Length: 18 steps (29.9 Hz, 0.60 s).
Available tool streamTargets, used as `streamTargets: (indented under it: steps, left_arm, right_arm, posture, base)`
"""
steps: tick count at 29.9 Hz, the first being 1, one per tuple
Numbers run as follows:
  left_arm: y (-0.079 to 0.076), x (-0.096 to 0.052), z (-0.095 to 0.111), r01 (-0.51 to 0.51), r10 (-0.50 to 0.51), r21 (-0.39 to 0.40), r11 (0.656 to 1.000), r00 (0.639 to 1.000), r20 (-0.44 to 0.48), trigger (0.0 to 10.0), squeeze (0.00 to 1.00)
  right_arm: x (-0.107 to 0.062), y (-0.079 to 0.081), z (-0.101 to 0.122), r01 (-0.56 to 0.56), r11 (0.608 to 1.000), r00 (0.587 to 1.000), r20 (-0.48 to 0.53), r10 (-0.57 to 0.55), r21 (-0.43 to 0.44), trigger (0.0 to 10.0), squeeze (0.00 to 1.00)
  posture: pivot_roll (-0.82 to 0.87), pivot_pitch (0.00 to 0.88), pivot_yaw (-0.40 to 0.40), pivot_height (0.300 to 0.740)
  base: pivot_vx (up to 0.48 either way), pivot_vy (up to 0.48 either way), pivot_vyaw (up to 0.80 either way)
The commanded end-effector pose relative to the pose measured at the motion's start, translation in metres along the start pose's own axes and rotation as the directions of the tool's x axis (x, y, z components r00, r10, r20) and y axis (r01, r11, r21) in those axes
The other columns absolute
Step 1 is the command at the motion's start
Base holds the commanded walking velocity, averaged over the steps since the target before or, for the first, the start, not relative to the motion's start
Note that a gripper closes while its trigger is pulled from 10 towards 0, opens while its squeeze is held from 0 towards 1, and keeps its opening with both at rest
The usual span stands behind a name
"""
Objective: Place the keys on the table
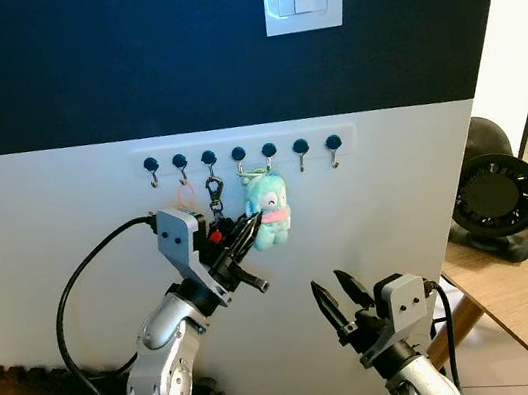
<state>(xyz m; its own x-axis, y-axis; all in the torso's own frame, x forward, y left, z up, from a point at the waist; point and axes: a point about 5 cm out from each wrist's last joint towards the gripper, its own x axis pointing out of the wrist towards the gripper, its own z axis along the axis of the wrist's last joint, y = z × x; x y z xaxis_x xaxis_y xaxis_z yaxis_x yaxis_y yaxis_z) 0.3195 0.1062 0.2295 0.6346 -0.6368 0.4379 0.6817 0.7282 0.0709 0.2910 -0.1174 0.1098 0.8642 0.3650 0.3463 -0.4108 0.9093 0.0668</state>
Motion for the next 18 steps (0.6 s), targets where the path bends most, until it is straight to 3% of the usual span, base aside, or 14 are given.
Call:
streamTargets:
  steps: [1, 6, 14, 18]
  left_arm:
    - [0.007, 0.001, 0.001, -0.016, 0.016, 0.017, 1.0, 0.999, -0.031, 0.0, 0.0]
    - [0.018, 0.007, -0.009, -0.096, 0.1, 0.034, 0.995, 0.982, -0.16, 0.0, 0.0]
    - [0.015, 0.01, -0.009, -0.058, 0.059, 0.012, 0.998, 0.983, -0.173, 0.0, 0.0]
    - [0.008, 0.009, -0.001, 0.02, -0.024, -0.033, 0.999, 0.991, -0.131, 0.0, 0.0]
  right_arm:
    - [-0.002, 0.002, -0.006, 0.001, 1.0, 0.999, -0.032, -0.001, 0.011, 10.0, 0.0]
    - [-0.003, 0.001, -0.008, 0.009, 1.0, 0.999, -0.051, -0.009, 0.011, 10.0, 0.0]
    - [-0.003, 0.0, -0.009, 0.014, 1.0, 0.998, -0.053, -0.014, 0.01, 10.0, 0.0]
    - [-0.004, -0.001, -0.009, 0.019, 1.0, 0.998, -0.055, -0.018, 0.009, 10.0, 0.0]
  posture:
    - [0.08, 0.0, 0.02, 0.74]
    - [0.08, 0.0, 0.021, 0.74]
    - [0.08, 0.0, 0.026, 0.74]
    - [0.08, 0.0, 0.021, 0.74]
  base:
    - [0.0, 0.0, 0.0]
    - [0.0, 0.0, 0.0]
    - [0.0, 0.0, 0.0]
    - [0.0, 0.0, 0.0]
